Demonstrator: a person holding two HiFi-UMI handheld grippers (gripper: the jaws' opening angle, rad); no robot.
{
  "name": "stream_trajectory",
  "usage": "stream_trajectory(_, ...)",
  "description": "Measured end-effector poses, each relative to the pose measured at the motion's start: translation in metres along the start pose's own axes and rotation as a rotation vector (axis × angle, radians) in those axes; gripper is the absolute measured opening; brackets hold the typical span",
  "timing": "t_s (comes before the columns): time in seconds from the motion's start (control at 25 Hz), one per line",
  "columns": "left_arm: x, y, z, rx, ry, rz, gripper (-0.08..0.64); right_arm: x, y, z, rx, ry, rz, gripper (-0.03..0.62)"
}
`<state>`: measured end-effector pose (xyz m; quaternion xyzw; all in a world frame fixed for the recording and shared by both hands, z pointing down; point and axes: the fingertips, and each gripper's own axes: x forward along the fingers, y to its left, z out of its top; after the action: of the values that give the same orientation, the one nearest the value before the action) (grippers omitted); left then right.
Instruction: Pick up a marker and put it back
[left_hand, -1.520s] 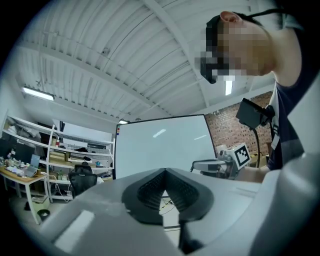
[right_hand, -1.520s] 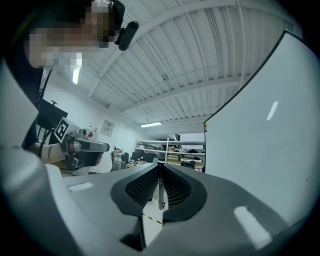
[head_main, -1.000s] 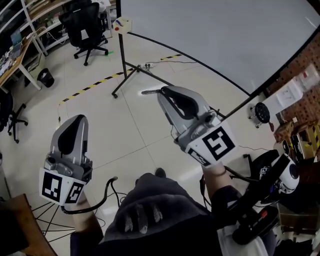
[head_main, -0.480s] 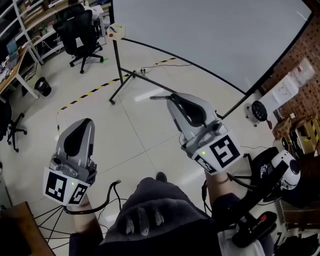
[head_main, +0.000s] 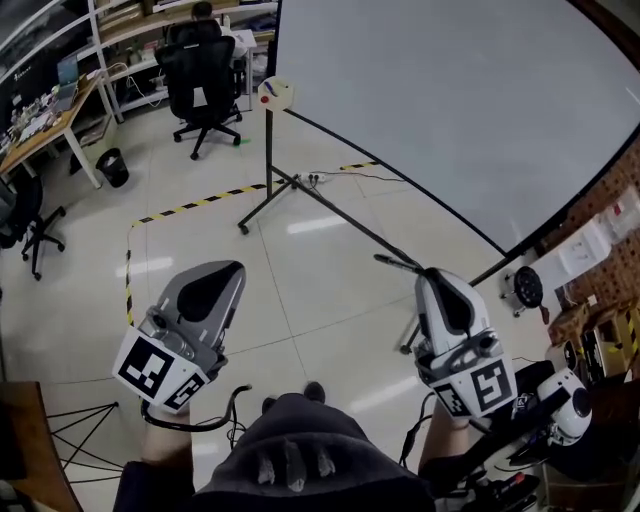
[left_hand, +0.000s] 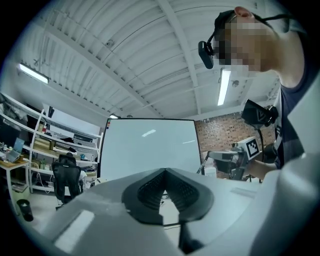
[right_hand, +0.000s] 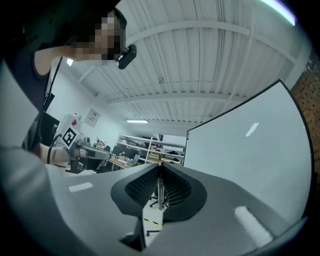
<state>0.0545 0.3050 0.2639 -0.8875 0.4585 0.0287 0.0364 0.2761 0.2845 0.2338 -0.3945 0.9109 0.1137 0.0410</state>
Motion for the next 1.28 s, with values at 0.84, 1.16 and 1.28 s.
stream_trajectory(0.84, 0.098, -0.009, 0.014, 0.110, 0.015, 0.104, 0.006, 0.012, -0.124, -0.022, 0.048, -0.084, 0.041, 0.031)
stream_trajectory(1.16, 0.114, 0.000, 0.025, 0.136, -0.001, 0.142, 0.006, 0.032, -0.146, -0.004, 0.050, -0.158, 0.087, 0.032)
stream_trajectory(1.28, 0.118, 0.004, 0.023, 0.128, -0.003, 0.144, 0.006, 0.038, -0.148, -0.007, 0.044, -0.147, 0.093, 0.031)
